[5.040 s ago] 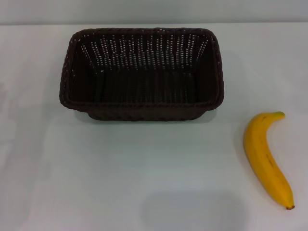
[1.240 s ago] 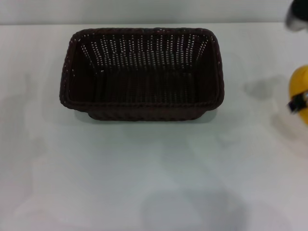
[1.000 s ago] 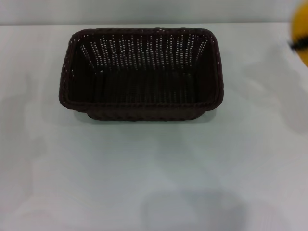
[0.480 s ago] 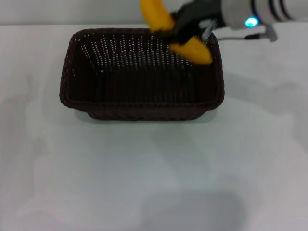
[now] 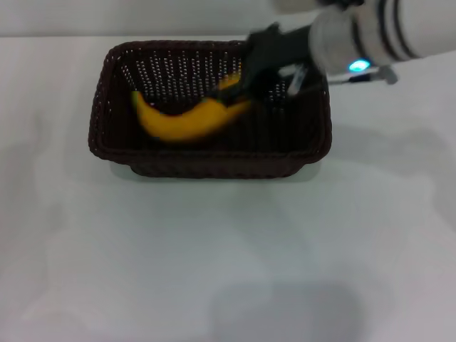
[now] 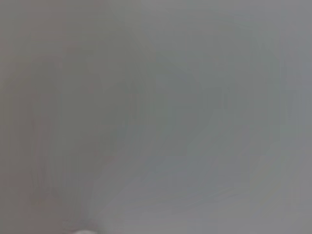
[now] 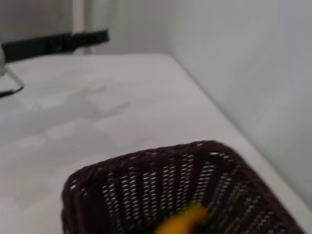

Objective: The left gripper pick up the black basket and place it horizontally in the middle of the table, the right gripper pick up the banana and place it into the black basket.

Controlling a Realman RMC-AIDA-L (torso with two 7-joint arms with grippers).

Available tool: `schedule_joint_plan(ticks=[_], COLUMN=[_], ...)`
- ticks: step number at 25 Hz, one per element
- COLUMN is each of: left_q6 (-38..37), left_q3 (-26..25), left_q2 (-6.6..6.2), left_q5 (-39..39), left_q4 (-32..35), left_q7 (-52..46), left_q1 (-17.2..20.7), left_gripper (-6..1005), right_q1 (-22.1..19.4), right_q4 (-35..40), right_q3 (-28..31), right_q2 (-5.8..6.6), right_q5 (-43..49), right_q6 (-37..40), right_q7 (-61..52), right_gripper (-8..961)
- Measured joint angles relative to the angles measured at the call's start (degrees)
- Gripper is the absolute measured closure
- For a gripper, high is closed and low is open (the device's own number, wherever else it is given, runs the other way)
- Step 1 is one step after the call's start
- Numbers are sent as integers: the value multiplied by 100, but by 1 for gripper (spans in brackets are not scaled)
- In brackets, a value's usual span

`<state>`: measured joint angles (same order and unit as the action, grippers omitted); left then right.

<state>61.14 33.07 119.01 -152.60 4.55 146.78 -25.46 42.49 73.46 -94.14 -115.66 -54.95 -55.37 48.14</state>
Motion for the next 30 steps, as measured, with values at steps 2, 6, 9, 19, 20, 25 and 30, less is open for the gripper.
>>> schedule_joint_plan(ticks=[2, 6, 9, 19, 20, 25, 30], left_q6=[-84, -205, -359, -348, -362, -388, -364], left_q3=[5, 9, 16, 15, 16, 15, 15], left_q2=[-3, -8, -2, 45, 41, 28, 29], left_q5=[8, 11, 12, 64, 113, 502, 698], left_q4=[21, 31, 29, -169, -172, -144, -122], left_q7=[0, 2, 31, 327, 334, 344, 476], left_q1=[-2, -3, -3, -46, -47, -45, -72], left_gripper=[123, 123, 123, 123, 123, 123, 123], right_q1=[-368, -1198, -1698, -1563, -1625, -1729, -1707], right_q4=[330, 638, 172, -4782, -5018, -5949, -6281], right_q3=[310, 939, 1584, 4740, 4887, 5262, 5244], right_q2=[-7, 11, 17, 59, 43, 27, 19], right_q5=[-172, -1450, -3658, -9350, -9301, -9012, -8767], right_q6=[161, 984, 1115, -1969, -1910, -1272, -1079], right_q7=[66, 647, 2165, 7115, 7772, 10041, 10397], right_gripper=[231, 154, 137, 142, 142, 145, 146])
